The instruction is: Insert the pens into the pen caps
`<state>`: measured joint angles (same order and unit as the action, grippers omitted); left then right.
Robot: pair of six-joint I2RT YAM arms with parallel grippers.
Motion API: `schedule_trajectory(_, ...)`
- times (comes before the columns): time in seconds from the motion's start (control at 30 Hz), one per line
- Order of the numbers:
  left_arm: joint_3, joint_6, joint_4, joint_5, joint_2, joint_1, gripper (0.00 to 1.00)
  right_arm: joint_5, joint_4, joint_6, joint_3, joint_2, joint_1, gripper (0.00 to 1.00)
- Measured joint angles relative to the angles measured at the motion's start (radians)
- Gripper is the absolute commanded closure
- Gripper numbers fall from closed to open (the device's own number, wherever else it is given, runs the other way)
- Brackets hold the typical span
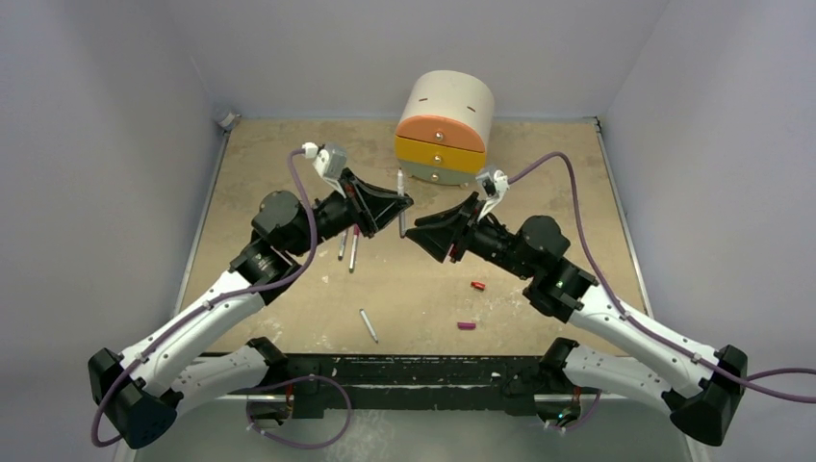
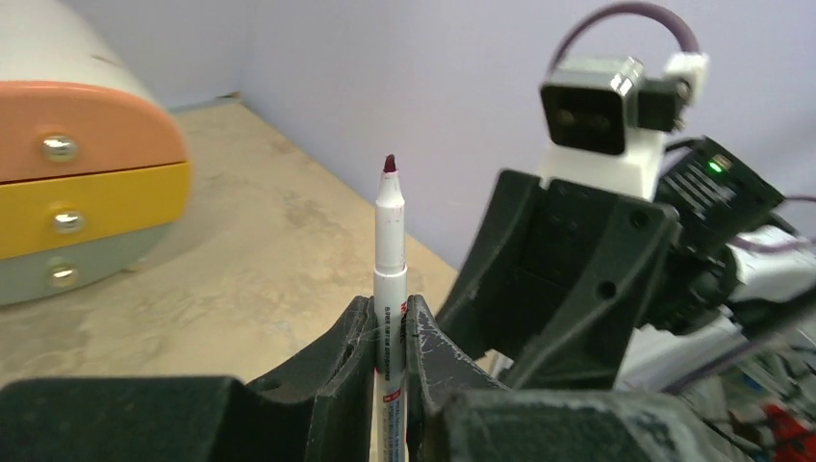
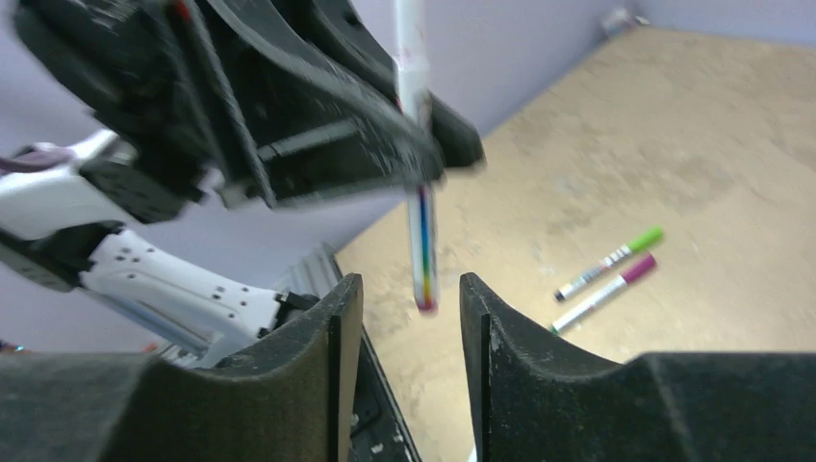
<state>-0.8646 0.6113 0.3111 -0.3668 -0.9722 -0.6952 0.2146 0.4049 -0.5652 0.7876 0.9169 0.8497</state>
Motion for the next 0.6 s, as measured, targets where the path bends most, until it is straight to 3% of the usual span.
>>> schedule_trajectory(0.1,-0.068,-0.069,-0.129,0.112,-0.004,0.001,1.00,-0.070,-0.117,-0.012,0.010,-0.020,0.000,0.47)
schedule_trajectory(0.17,-0.100,-0.104,-0.188,0.171,-0.014,0.002,1.00,-0.140,-0.217,-0.029,0.012,-0.032,0.000,0.55)
schedule_trajectory(0.23,-0.122,-0.129,-0.234,0.216,-0.035,0.002,1.00,-0.211,-0.330,-0.069,0.012,-0.034,0.000,0.52)
schedule_trajectory(0.37,-0.117,-0.144,-0.285,0.244,-0.070,0.006,1.00,-0.334,-0.587,-0.217,0.011,-0.032,0.000,0.19)
schedule_trajectory(0.47,-0.106,-0.143,-0.286,0.244,-0.084,0.006,1.00,-0.390,-0.753,-0.354,-0.002,-0.038,0.000,0.04)
schedule_trajectory(0.53,-0.106,-0.141,-0.281,0.240,-0.095,0.006,1.00,-0.410,-0.843,-0.465,-0.039,-0.065,0.000,0.06)
schedule_trajectory(0.6,-0.104,-0.134,-0.271,0.236,-0.102,0.006,1.00,-0.433,-0.918,-0.584,-0.098,-0.131,0.000,0.14)
